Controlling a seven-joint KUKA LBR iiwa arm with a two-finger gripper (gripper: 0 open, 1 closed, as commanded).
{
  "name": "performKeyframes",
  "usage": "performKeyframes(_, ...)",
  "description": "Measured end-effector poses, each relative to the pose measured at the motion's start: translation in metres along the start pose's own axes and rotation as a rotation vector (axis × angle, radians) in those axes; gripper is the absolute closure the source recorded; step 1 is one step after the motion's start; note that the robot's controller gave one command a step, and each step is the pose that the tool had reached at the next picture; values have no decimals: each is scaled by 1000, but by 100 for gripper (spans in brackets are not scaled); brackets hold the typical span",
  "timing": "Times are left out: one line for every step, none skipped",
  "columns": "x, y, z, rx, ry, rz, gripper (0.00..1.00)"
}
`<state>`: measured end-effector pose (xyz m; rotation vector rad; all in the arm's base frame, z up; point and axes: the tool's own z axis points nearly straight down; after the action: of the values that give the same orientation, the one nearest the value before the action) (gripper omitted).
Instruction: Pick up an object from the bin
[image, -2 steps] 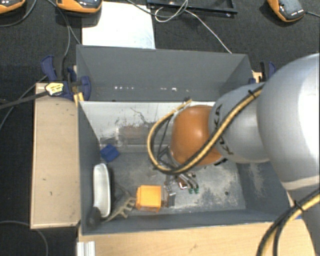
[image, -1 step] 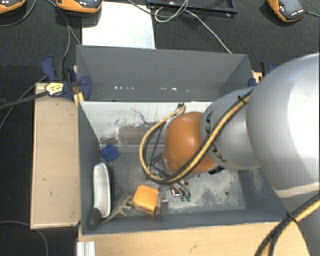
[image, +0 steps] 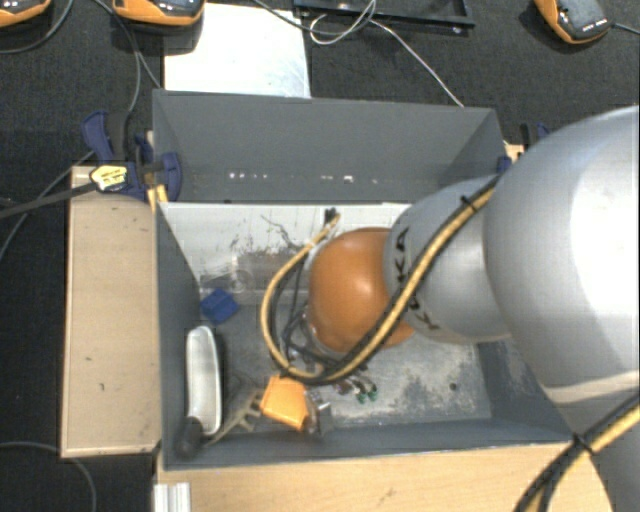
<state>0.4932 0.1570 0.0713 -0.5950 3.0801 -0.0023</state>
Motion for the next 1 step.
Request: performKeyframes(7,3,0,3,4,125,0)
